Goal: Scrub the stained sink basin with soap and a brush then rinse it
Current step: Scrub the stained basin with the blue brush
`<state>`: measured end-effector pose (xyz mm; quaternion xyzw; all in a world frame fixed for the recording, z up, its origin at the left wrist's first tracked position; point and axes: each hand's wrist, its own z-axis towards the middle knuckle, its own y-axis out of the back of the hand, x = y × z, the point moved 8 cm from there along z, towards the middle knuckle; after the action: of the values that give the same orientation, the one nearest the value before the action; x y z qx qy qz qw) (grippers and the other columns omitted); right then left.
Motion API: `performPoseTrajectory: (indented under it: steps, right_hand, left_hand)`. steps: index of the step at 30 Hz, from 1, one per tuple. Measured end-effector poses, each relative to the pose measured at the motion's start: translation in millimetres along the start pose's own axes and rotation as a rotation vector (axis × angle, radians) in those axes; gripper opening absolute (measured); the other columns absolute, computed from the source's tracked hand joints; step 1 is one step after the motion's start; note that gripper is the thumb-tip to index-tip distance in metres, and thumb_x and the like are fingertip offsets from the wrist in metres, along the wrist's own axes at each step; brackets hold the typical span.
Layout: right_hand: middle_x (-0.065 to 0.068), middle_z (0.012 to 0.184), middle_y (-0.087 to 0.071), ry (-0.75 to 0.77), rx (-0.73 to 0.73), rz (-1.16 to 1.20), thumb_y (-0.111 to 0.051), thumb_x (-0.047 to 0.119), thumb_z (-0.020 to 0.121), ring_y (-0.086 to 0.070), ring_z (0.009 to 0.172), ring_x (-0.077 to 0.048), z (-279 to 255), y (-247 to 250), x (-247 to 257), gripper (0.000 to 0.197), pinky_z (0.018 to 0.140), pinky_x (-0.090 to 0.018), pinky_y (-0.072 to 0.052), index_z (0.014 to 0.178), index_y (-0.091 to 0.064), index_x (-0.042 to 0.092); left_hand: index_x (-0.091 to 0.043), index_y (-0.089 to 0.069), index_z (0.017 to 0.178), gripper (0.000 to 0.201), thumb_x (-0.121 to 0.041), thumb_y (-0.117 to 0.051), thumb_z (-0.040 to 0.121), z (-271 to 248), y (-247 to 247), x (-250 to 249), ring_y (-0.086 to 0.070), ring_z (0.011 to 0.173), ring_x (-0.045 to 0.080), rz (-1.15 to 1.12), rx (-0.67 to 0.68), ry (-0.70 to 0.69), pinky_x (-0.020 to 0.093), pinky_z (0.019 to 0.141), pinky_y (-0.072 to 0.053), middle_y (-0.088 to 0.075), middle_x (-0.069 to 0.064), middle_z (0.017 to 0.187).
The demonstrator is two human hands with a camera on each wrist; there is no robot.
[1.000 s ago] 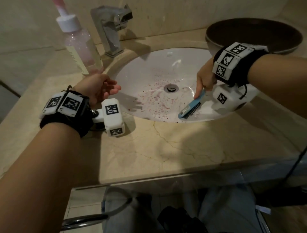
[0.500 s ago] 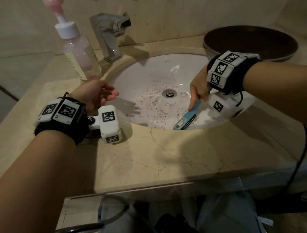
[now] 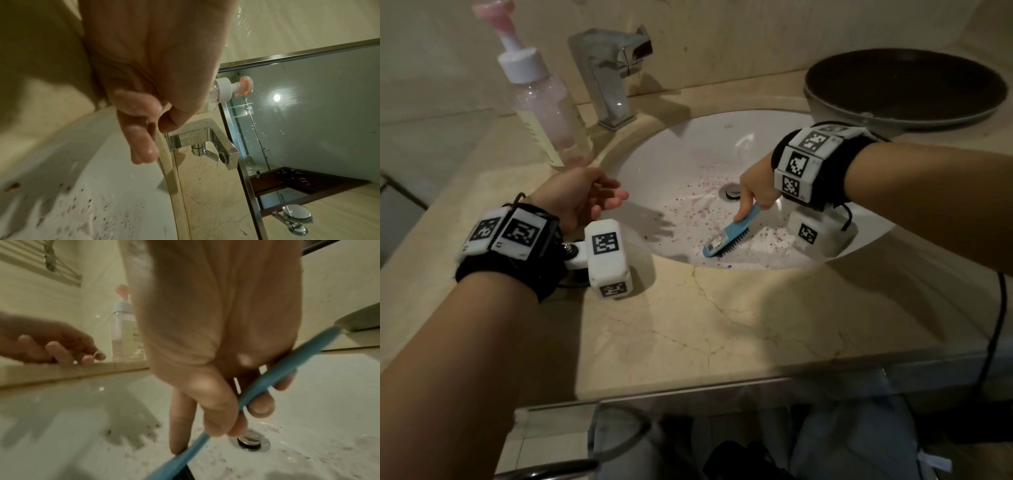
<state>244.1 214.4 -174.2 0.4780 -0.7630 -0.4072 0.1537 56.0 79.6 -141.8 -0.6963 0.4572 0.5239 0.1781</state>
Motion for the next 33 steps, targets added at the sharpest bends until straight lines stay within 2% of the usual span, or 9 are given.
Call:
performPoseTrajectory:
  steps: [5, 7, 10, 19, 22, 24, 27, 29, 33]
  right_hand:
    - [0.002, 0.080, -0.053, 0.078, -0.091, 0.237, -0.048, 0.001, 0.091, -0.035, 0.065, -0.015, -3.2, 23.3, -13.6, 0.049, 0.065, -0.024, -0.033, 0.122, -0.063, 0.035]
    - [0.003, 0.073, -0.051, 0.066, -0.101, 0.243, -0.048, 0.000, 0.091, -0.033, 0.061, -0.013, -5.1, 26.2, -19.5, 0.048, 0.060, -0.022, -0.032, 0.122, -0.063, 0.034]
    - [0.019, 0.071, -0.047, 0.037, -0.047, 0.156, -0.046, -0.002, 0.092, -0.034, 0.058, -0.008, -5.2, 16.6, -19.7, 0.048, 0.052, -0.015, -0.031, 0.125, -0.061, 0.029]
    - [0.018, 0.075, -0.049, -0.108, 0.040, -0.078, -0.048, 0.004, 0.094, -0.036, 0.057, -0.008, -8.0, 5.1, -29.6, 0.043, 0.037, -0.003, -0.033, 0.129, -0.058, 0.026]
    - [0.007, 0.086, -0.053, -0.064, -0.009, 0.018, -0.048, -0.001, 0.092, -0.034, 0.058, -0.008, -4.1, 12.9, -31.2, 0.047, 0.048, -0.011, -0.036, 0.128, -0.059, 0.028]
    - [0.004, 0.075, -0.050, -0.018, -0.069, 0.115, -0.049, -0.001, 0.092, -0.032, 0.057, -0.011, 0.4, 19.2, -32.2, 0.049, 0.055, -0.020, -0.033, 0.126, -0.061, 0.032]
    - [0.017, 0.069, -0.039, 0.019, -0.039, 0.093, -0.045, -0.001, 0.094, -0.033, 0.056, -0.008, 5.3, 10.9, -20.5, 0.049, 0.045, -0.009, -0.034, 0.131, -0.055, 0.029]
    - [0.023, 0.071, -0.032, 0.002, 0.057, -0.008, -0.043, -0.001, 0.095, -0.034, 0.057, -0.009, 6.2, -2.2, -11.4, 0.049, 0.042, -0.010, -0.034, 0.135, -0.050, 0.027]
    - [0.017, 0.071, -0.044, -0.074, 0.054, -0.069, -0.048, 0.005, 0.094, -0.034, 0.057, -0.008, -0.2, 5.9, -26.0, 0.043, 0.047, -0.012, -0.035, 0.129, -0.058, 0.028]
  left_hand:
    - [-0.013, -0.047, 0.078, 0.025, -0.014, -0.031, 0.098, 0.4, -0.5, 0.5, -0.052, 0.030, -0.002, 0.000, 0.005, 0.007, 0.004, 0.026, -0.025, -0.064, -0.007, 0.044]
    - [-0.013, -0.047, 0.078, 0.025, -0.014, -0.031, 0.097, 0.4, 0.1, 0.3, -0.051, 0.030, -0.003, 0.003, -0.003, 0.002, 0.005, 0.026, -0.025, -0.064, -0.007, 0.044]
    - [-0.013, -0.047, 0.078, 0.026, -0.014, -0.030, 0.097, 0.1, 0.7, -0.3, -0.051, 0.030, -0.002, 0.002, -0.011, -0.007, 0.005, 0.027, -0.025, -0.064, -0.007, 0.043]
    - [-0.014, -0.047, 0.077, 0.027, -0.014, -0.028, 0.098, 0.3, -0.4, -0.5, -0.052, 0.030, -0.003, 0.002, -0.003, -0.009, 0.006, 0.026, -0.025, -0.063, -0.007, 0.042]
    - [-0.014, -0.047, 0.077, 0.028, -0.014, -0.028, 0.098, 0.4, -0.2, 0.2, -0.052, 0.030, -0.003, -0.003, -0.002, -0.009, 0.006, 0.026, -0.025, -0.063, -0.007, 0.042]
    - [-0.013, -0.047, 0.077, 0.027, -0.013, -0.029, 0.097, 0.6, -0.2, 0.3, -0.052, 0.030, -0.003, -0.002, -0.004, -0.008, 0.005, 0.026, -0.024, -0.063, -0.007, 0.042]
    - [-0.013, -0.047, 0.077, 0.027, -0.013, -0.029, 0.097, -0.5, -0.7, 0.0, -0.052, 0.030, -0.003, -0.004, -0.001, -0.007, 0.005, 0.026, -0.024, -0.063, -0.007, 0.042]
    - [-0.013, -0.047, 0.077, 0.027, -0.013, -0.029, 0.097, -2.0, -0.7, -0.3, -0.052, 0.030, -0.003, -0.003, 0.000, -0.009, 0.006, 0.026, -0.025, -0.063, -0.007, 0.042]
    - [-0.013, -0.047, 0.076, 0.026, -0.013, -0.030, 0.097, -3.3, 0.9, -1.0, -0.052, 0.031, -0.003, -0.003, -0.015, -0.014, 0.007, 0.026, -0.026, -0.063, -0.006, 0.042]
